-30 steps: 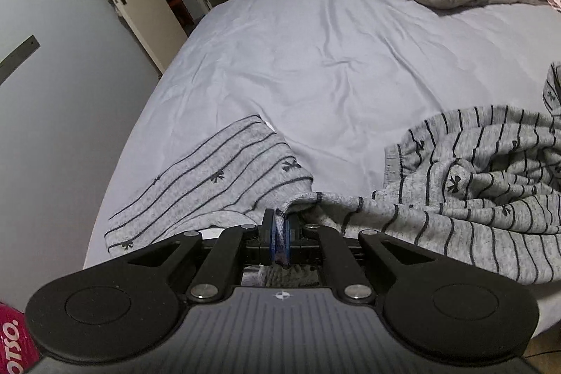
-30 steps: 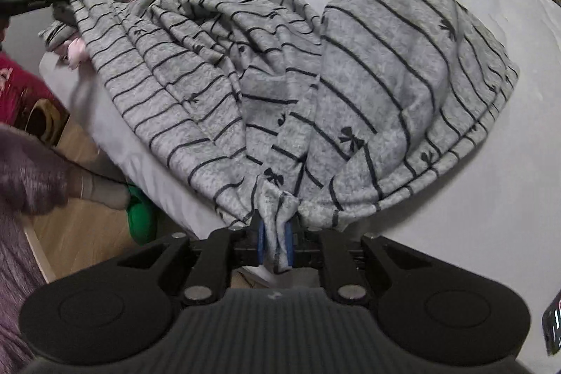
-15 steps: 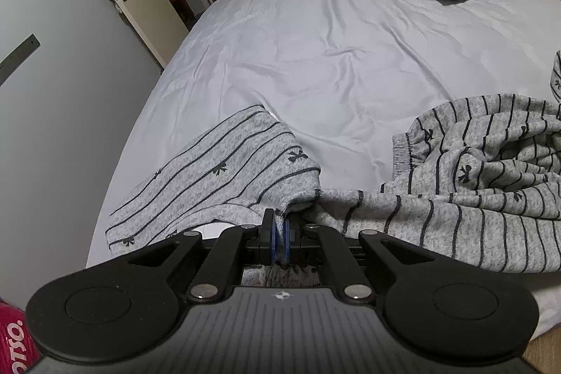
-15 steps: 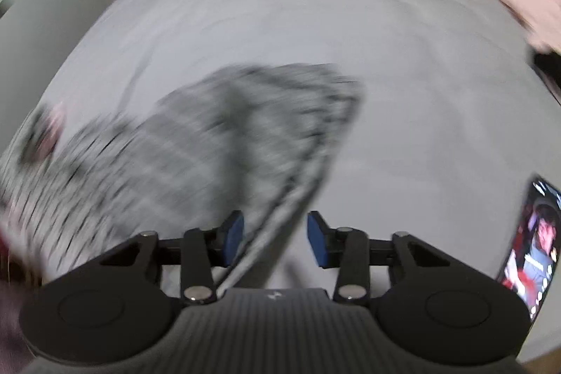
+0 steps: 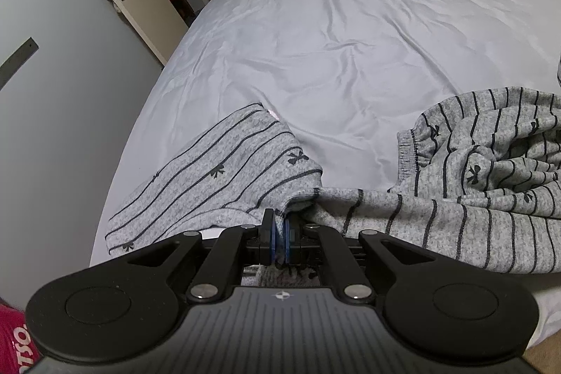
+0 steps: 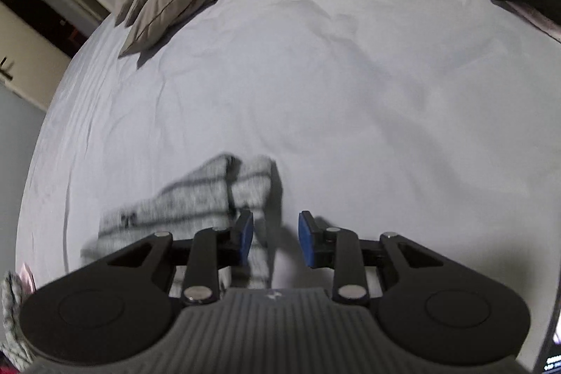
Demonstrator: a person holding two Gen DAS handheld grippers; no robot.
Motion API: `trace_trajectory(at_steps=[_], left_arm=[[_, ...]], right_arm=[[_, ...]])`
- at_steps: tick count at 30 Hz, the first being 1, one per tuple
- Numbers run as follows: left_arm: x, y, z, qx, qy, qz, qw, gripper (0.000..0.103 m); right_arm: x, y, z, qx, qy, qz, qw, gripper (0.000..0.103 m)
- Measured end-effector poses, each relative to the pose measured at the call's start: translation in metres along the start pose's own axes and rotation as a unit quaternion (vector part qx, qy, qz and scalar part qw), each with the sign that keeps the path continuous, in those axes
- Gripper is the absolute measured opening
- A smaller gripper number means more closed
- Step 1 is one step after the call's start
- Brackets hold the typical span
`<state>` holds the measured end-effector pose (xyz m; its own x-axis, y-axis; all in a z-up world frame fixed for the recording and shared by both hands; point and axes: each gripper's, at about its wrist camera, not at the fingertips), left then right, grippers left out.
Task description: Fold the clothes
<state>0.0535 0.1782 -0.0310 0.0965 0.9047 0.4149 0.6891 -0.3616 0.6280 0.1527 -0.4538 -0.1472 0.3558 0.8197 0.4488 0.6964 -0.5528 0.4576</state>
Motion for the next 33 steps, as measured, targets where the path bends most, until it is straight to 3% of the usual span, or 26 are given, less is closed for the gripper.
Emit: trace_trajectory(at_steps=[9, 10, 11, 13, 22, 27, 33], left_arm=[[-0.004, 0.005, 0.004, 0.000, 0.001, 0.012, 0.9999, 0.003], [-0.004, 0.005, 0.004, 0.000, 0.000, 0.011, 0.9999, 0.003], [-0.003, 0.005, 0.003, 0.000, -0.003, 0.007, 1.0000, 0.003], [0.000, 0.005, 0.002, -0.001, -0.007, 0.001, 1.0000, 0.003], [0.021, 0.009, -0.023, -0.051, -0.009, -0.057, 0.9971, 0.003], [0.036, 0.026, -0.046, -0.095, -0.004, -0.084, 0.9919, 0.003], [0.062, 0.071, -0.071, -0.142, 0.001, -0.103, 0.9844, 0.003]], right_arm=[[0.006, 0.006, 0.029, 0.034, 0.027, 0.038, 0.998, 0.032], [0.010, 0.004, 0.030, 0.036, 0.027, 0.038, 0.998, 0.022], [0.014, 0.003, 0.030, 0.039, 0.024, 0.031, 0.998, 0.003], [0.023, 0.003, 0.025, 0.032, 0.013, 0.011, 0.999, 0.002], [0.026, 0.017, -0.068, -0.103, -0.003, 0.014, 0.995, 0.002], [0.019, 0.040, -0.146, -0.194, -0.019, 0.022, 0.980, 0.002], [0.007, 0.082, -0.245, -0.284, -0.058, 0.029, 0.957, 0.002]])
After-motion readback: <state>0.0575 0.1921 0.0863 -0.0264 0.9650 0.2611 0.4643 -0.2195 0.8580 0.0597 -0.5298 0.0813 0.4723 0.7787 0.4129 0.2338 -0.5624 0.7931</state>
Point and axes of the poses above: each gripper's, at about its wrist camera, not at the fingertips, and z roughly the way its jaws point, x to its left, y to its top, and after that the axes turned 7 degrees about -x, right-handed
